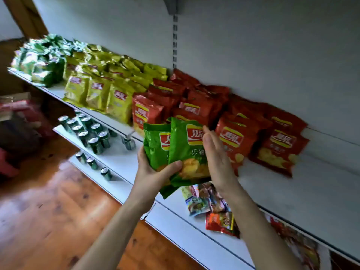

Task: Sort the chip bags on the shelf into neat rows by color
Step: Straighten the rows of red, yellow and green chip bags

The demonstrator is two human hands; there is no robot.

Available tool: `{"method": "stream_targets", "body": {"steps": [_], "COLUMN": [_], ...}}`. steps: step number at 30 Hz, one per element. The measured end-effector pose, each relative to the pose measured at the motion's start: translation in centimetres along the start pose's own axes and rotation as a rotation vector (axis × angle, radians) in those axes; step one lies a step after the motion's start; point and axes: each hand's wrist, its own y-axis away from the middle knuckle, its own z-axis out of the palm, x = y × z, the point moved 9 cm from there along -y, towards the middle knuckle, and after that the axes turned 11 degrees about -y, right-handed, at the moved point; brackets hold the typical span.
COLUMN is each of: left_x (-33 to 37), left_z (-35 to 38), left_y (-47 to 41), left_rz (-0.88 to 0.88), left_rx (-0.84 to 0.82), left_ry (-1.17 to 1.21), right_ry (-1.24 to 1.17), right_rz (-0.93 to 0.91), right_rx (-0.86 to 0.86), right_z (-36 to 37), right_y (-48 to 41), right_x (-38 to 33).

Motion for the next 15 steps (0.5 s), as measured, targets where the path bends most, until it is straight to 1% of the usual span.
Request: {"method": "stream_targets", "body": {"steps": [3, 6, 9, 12, 15], "left_x": [-0.3, -0.3, -0.8, -1.3, -1.6], "left_z": [-8.5, -15.6, -21.2, -26.2, -31.1], "left_y": [-1.2, -1.5, -1.6, -2.0, -2.9], "left_rz": [-0.056, -0.077, -0.093, -0.107, -0.095], "left_rx": [0.041, 0.094, 0.173, 0.276, 0.375], "left_ry": [0.087, 0.145, 0.167, 0.166, 0.159], "right_ry": [-0.07, -0.033, 0.045, 0.035, 0.073], "right_rz": [-0.011, -0.07, -0.155, -0.174, -0.22], "right_rx": [-0.083, -0.159, -0.158, -0.184, -0.166], "right_z": [7.1, 14.7, 20.5, 25.4, 29.6], "right_y": [-2.7, -4.4, -5.6, -7.0, -9.4], "right_x": [-0.8, -1.3, -1.2, -0.8, -0.9]}}
